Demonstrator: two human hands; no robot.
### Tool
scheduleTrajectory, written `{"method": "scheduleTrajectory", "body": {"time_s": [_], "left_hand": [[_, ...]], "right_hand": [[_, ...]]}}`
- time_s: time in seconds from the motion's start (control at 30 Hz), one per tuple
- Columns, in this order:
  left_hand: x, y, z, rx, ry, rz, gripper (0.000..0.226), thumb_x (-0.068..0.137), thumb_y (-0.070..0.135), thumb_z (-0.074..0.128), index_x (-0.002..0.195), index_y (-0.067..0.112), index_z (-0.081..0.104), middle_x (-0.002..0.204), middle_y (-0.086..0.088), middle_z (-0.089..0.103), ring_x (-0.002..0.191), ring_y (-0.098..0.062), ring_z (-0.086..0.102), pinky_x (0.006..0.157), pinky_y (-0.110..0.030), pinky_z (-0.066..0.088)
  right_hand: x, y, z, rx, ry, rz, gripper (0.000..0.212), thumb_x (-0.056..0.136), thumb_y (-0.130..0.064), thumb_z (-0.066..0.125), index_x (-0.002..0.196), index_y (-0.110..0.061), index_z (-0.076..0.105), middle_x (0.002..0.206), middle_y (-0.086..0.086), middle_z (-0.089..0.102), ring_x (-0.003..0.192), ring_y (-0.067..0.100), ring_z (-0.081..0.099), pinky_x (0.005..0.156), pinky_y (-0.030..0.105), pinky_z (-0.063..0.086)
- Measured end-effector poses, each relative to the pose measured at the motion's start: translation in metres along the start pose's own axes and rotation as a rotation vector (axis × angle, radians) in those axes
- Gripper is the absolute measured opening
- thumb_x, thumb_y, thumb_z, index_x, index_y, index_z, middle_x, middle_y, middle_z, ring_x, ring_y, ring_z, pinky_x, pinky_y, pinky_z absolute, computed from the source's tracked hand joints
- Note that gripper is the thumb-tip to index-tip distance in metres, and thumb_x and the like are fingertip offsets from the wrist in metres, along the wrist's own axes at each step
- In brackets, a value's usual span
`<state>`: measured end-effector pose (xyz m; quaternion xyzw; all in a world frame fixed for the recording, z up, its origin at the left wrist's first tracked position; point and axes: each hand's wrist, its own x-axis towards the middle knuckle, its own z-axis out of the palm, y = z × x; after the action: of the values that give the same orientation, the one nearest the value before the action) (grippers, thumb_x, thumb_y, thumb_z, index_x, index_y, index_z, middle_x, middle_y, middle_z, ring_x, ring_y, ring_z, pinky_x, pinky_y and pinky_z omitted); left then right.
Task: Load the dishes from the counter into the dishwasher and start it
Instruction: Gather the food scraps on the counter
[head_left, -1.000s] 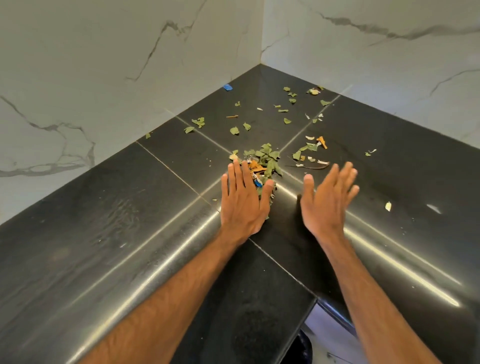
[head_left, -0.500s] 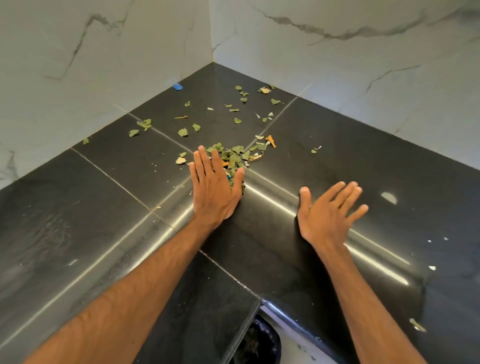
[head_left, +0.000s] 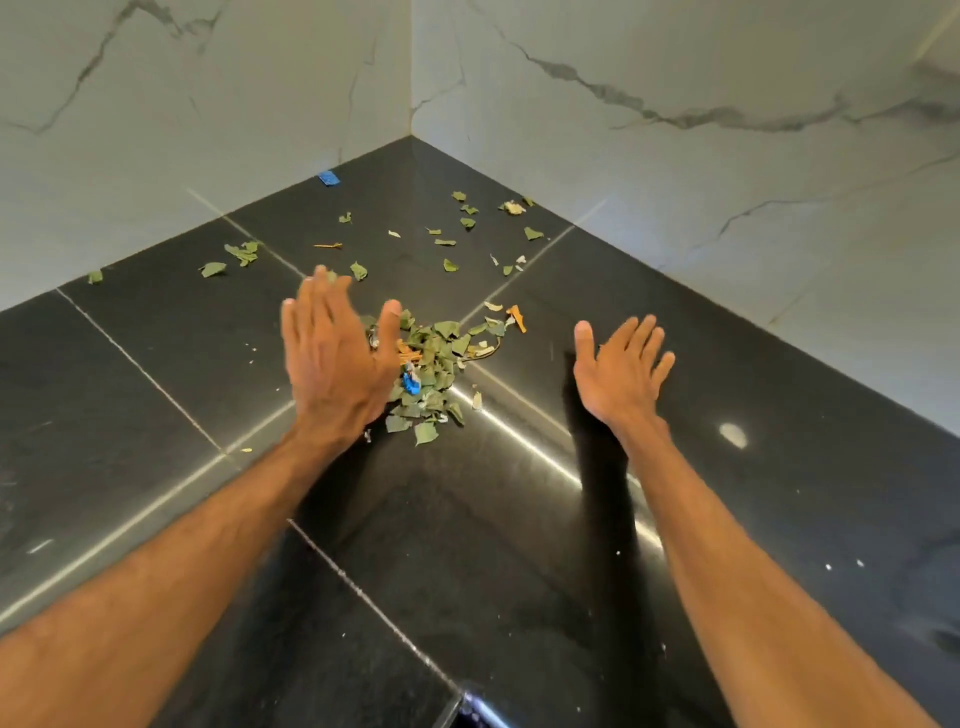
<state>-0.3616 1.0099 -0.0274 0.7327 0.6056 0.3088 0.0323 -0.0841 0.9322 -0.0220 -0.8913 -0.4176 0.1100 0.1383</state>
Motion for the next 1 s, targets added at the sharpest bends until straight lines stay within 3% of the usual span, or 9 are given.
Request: {"method": "scheduleTrajectory", "body": {"time_s": [0.13, 0.23, 0.3, 0.4, 0.53, 0.67, 0.8, 0.93, 1.0], "left_hand": [[0.014, -0.015, 0.005, 0.011, -0.015, -0.118, 0.077, 0.099, 0.068, 0.019, 0.145, 0.008, 0.035, 0.161, -0.021, 0.023, 0.151, -0.033, 0.017, 0.124, -0.05, 0.01], [0.023, -0.021, 0.015, 0.043, -0.152, -0.111, 0.084, 0.099, 0.069, 0.016, 0.149, 0.004, 0.028, 0.159, -0.024, 0.024, 0.149, -0.036, 0.021, 0.124, -0.052, 0.012], [0.028, -0.019, 0.02, 0.0, -0.162, 0.009, 0.073, 0.1, 0.067, 0.02, 0.139, 0.008, 0.037, 0.131, -0.015, 0.047, 0.121, -0.029, 0.045, 0.114, -0.051, 0.034], [0.038, -0.013, 0.027, -0.134, -0.167, 0.154, 0.051, 0.103, 0.057, 0.034, 0.132, 0.016, 0.042, 0.112, -0.003, 0.05, 0.099, -0.018, 0.049, 0.095, -0.037, 0.046], [0.073, -0.02, 0.036, -0.22, -0.048, 0.103, 0.052, 0.101, 0.058, 0.039, 0.127, 0.014, 0.045, 0.12, -0.005, 0.049, 0.109, -0.018, 0.048, 0.1, -0.037, 0.044], [0.102, -0.031, 0.051, -0.13, -0.11, -0.007, 0.075, 0.098, 0.071, 0.029, 0.14, 0.01, 0.041, 0.145, -0.012, 0.044, 0.137, -0.026, 0.039, 0.119, -0.048, 0.027], [0.118, -0.035, 0.06, -0.067, -0.169, -0.067, 0.087, 0.095, 0.077, 0.02, 0.149, 0.01, 0.034, 0.157, -0.015, 0.033, 0.148, -0.027, 0.028, 0.123, -0.052, 0.017], [0.125, -0.037, 0.065, -0.036, -0.183, -0.079, 0.087, 0.093, 0.079, 0.017, 0.145, 0.014, 0.04, 0.155, -0.011, 0.038, 0.147, -0.025, 0.03, 0.123, -0.052, 0.015], [0.125, -0.036, 0.064, -0.048, -0.18, -0.078, 0.087, 0.093, 0.08, 0.017, 0.144, 0.014, 0.043, 0.154, -0.01, 0.039, 0.147, -0.024, 0.03, 0.123, -0.052, 0.015]], "right_hand": [[0.014, -0.041, 0.023, -0.028, -0.041, -0.32, 0.085, 0.1, -0.064, 0.004, 0.159, -0.004, 0.007, 0.168, 0.014, -0.001, 0.155, 0.025, -0.003, 0.126, 0.049, 0.001], [0.004, -0.076, 0.037, 0.014, -0.139, -0.508, 0.081, 0.1, -0.065, 0.0, 0.16, -0.011, 0.001, 0.168, 0.005, -0.008, 0.155, 0.018, -0.01, 0.127, 0.047, 0.001], [-0.007, -0.085, 0.039, 0.095, -0.251, -0.634, 0.076, 0.102, -0.064, 0.004, 0.161, -0.017, -0.001, 0.168, -0.002, -0.008, 0.153, 0.009, -0.012, 0.127, 0.042, 0.0], [-0.009, -0.088, 0.024, 0.384, -0.338, -0.693, 0.067, 0.106, -0.058, 0.018, 0.162, -0.023, 0.007, 0.168, -0.01, 0.0, 0.153, 0.003, -0.003, 0.126, 0.037, 0.001], [0.064, -0.085, 0.008, 0.38, -0.045, -0.547, 0.067, 0.106, -0.054, 0.028, 0.159, -0.014, 0.016, 0.169, -0.001, 0.007, 0.152, 0.008, 0.009, 0.125, 0.042, 0.004], [0.147, -0.084, 0.022, 0.129, -0.098, -0.452, 0.082, 0.1, -0.067, 0.022, 0.161, -0.015, 0.006, 0.169, 0.002, 0.0, 0.155, 0.017, -0.004, 0.126, 0.051, 0.001], [0.133, -0.112, 0.028, 0.005, -0.08, -0.588, 0.088, 0.095, -0.076, 0.006, 0.143, -0.009, 0.037, 0.149, 0.01, 0.041, 0.139, 0.027, 0.038, 0.12, 0.054, 0.026], [0.099, -0.113, 0.029, 0.186, -0.261, -0.824, 0.07, 0.103, -0.063, 0.028, 0.159, -0.022, 0.021, 0.168, -0.007, 0.012, 0.152, 0.004, 0.006, 0.125, 0.037, 0.007], [0.126, -0.116, 0.024, 0.285, -0.153, -0.753, 0.065, 0.103, -0.058, 0.036, 0.157, -0.024, 0.025, 0.167, -0.005, 0.017, 0.152, 0.01, 0.013, 0.122, 0.038, 0.013]]}}
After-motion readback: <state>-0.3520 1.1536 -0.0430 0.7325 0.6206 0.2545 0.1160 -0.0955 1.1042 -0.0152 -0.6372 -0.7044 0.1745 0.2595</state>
